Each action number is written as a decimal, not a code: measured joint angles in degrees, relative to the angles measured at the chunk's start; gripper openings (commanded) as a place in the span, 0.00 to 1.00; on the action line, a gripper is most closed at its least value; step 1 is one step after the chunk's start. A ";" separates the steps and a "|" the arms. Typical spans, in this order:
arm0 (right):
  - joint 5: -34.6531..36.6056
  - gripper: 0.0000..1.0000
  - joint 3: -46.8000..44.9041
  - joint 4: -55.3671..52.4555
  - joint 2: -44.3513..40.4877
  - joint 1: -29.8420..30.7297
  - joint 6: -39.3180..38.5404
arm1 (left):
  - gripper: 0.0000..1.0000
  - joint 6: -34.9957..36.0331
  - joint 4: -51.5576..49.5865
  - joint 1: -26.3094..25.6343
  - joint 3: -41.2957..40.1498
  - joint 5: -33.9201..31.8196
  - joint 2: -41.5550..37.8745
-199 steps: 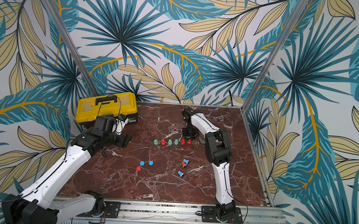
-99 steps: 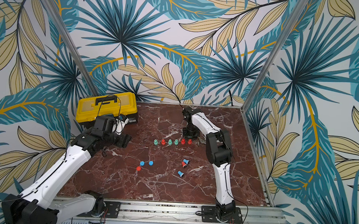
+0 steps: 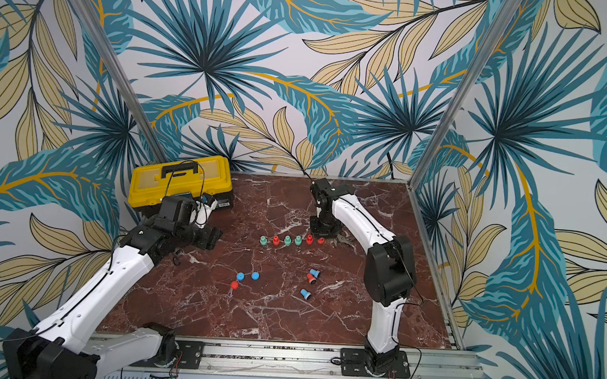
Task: Close the stamp cap
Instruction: Pick up the stamp from the center of the board.
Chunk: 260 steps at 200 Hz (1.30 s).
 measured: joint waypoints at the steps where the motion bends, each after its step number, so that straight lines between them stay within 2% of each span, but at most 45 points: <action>1: -0.04 0.32 -0.35 0.07 -0.17 0.15 0.00 | 0.78 0.02 -0.02 0.00 0.00 0.00 0.00; 60: -0.28 0.32 -10.58 -0.15 -4.33 10.40 0.22 | 0.78 0.00 0.00 0.00 0.00 0.07 0.00; 113: 0.26 0.35 -12.00 -2.27 -2.62 17.42 0.13 | 0.78 0.00 -0.02 0.00 0.00 0.24 0.00; 169: 0.72 0.37 -11.93 -3.56 4.35 20.52 -0.04 | 0.78 0.00 -0.02 0.00 0.00 0.24 0.00; 260: 1.40 0.36 -11.58 -3.76 8.57 21.24 -0.02 | 0.78 0.00 -0.02 0.00 0.00 0.24 0.00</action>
